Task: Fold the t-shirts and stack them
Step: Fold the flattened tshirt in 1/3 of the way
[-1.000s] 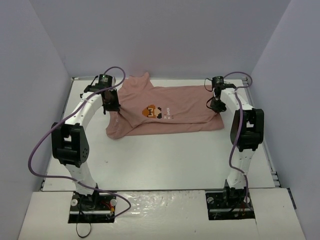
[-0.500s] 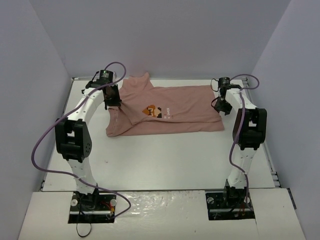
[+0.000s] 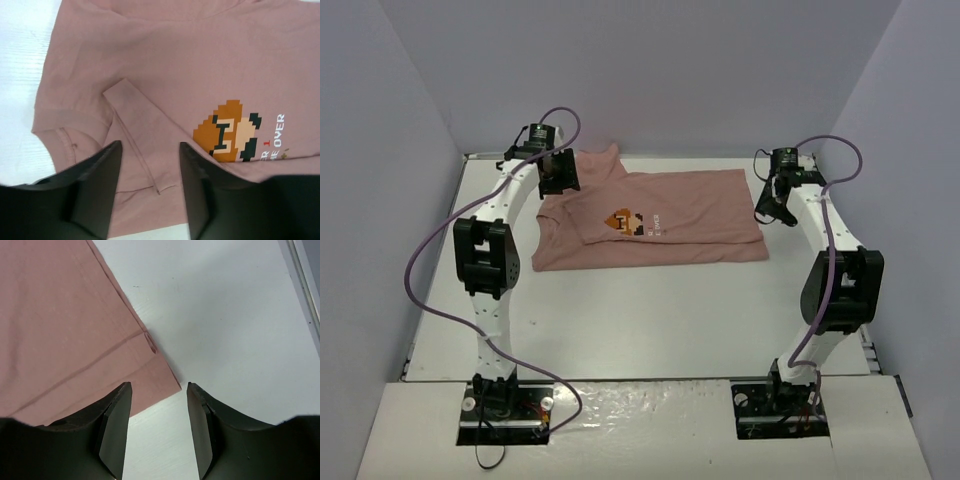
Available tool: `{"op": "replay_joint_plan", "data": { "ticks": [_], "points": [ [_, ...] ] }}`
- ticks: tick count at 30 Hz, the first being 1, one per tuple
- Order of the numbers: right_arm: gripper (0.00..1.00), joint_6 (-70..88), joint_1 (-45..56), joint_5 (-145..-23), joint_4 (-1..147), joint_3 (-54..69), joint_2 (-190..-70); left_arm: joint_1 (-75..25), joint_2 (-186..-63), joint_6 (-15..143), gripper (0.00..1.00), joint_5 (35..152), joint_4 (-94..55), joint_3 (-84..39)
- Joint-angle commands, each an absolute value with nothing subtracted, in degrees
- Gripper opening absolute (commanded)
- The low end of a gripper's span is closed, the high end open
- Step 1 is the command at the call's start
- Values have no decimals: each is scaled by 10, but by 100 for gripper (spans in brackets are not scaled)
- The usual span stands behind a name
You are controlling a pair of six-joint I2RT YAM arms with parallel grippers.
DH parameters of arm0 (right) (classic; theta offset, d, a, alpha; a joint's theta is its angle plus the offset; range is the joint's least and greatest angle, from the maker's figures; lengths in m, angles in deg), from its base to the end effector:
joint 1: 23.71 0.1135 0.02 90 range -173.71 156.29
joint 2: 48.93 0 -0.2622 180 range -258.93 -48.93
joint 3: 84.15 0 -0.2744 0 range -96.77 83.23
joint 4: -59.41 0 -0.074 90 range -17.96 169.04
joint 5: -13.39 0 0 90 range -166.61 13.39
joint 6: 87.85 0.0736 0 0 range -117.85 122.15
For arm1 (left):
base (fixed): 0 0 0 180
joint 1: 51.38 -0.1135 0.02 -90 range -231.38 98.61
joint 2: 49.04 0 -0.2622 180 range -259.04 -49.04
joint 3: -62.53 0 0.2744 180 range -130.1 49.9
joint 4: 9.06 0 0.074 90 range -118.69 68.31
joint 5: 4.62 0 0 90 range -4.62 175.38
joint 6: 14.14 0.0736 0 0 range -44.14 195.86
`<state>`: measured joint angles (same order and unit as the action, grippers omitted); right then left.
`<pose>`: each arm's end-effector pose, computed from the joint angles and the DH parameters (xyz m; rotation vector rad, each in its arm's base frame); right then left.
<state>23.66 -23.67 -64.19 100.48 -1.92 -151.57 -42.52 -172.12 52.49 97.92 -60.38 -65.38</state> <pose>0.4522 -0.0155 0.2412 0.5388 2.2873 -0.0734 0.5281 -0.0985 0.2505 -0.2003 2.4137 -0.5234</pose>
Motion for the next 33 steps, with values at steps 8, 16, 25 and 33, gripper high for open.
{"op": "replay_joint_plan", "data": {
  "ticks": [8, 16, 25, 33],
  "points": [
    [45, 258, -234, -673, 993, 91, -1439, -445, -1591, 514, 52, 949, -616, -545],
    [44, 289, -234, -689, 934, 152, -1460, -473, -1526, 508, 51, 909, -604, -352],
    [42, 293, -234, -672, 878, 155, -1519, -473, -1565, 501, 47, 902, -580, -317],
    [37, 298, -234, -662, 840, 178, -1553, -472, -1567, 492, 37, 877, -566, -282]
  ]
}}
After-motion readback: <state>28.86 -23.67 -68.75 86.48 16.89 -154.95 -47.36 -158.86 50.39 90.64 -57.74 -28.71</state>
